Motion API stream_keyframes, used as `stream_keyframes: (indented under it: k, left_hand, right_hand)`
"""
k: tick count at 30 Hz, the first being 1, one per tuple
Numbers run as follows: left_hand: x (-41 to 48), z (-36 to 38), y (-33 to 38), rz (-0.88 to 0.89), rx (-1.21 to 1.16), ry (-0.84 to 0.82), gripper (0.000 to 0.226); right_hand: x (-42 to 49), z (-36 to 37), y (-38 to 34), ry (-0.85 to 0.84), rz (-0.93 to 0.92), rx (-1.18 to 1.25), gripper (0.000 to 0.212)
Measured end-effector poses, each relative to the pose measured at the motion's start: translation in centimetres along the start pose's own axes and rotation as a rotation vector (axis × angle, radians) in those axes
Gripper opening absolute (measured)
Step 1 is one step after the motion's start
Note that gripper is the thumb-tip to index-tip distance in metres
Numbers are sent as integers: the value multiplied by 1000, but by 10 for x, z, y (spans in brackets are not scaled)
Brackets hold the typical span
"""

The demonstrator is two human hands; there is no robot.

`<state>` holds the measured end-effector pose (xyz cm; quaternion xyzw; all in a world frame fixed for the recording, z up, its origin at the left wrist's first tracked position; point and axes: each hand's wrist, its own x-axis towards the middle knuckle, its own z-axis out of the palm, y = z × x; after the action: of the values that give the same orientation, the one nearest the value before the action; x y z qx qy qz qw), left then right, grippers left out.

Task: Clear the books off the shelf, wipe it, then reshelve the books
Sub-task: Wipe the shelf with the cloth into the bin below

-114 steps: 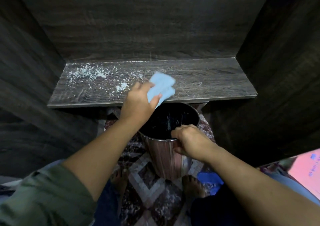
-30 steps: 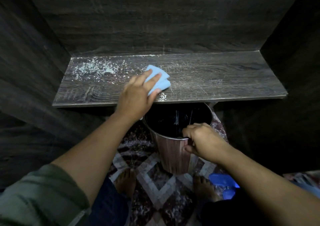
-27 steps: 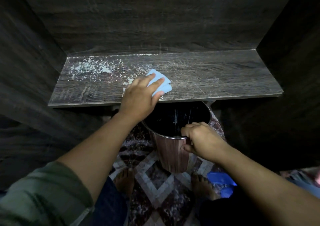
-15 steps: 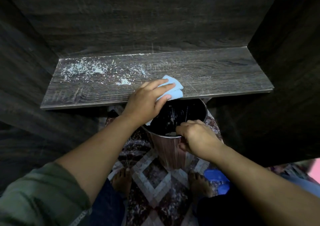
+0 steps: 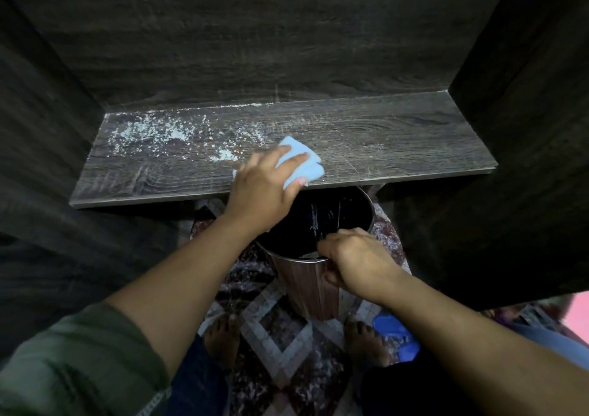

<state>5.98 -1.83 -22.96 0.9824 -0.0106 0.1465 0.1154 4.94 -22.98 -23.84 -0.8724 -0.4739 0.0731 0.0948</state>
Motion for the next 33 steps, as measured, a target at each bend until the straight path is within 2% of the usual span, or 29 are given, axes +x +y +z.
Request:
stream_keyframes:
  k: [3,5,7,10,13,16,18,22,26,28,31,33]
  left_hand:
    - [-9,-4,7,161,-59,-52,44]
    - [-12,-7,9,175,-73,-18,44]
    - [-8,-14,1,85,-43,81,44]
    - [3,-29,-27,-183,14,234,42]
    - [6,-37,-58,-413,38,187,45]
    - [2,-31,-67,-495,63,63,49]
    - [0,-25,-60,-448,41,39,49]
    - [-6,-15,-30,-151,-1,46,53]
    - [-7,-8,-10,8,-97,46,44]
    - [-3,-12,-12,1,-119,123,41]
    - [8,-24,-29,-134,-83,263,40]
    - [13,-29,-44,-262,-85,203,44]
  right_hand:
    - [1,0,0,-18,-3,4,36]
    - [2,-1,-2,-54,8,-6,32]
    - [4,-2,-3,-88,23,-32,29]
    - [4,-3,-3,-108,36,-44,28]
    - [5,-4,-2,-134,46,-55,27]
    - [5,-5,-2,-135,59,-44,26]
    - [5,-4,-2,-126,62,-41,27]
    - [6,-5,-3,-118,59,-39,28]
    - [6,-6,-2,-111,57,-39,25]
    - [5,-7,-2,-113,60,-31,25]
    - [5,-9,-1,-117,67,-21,26]
    - [4,-11,0,-111,68,-18,24]
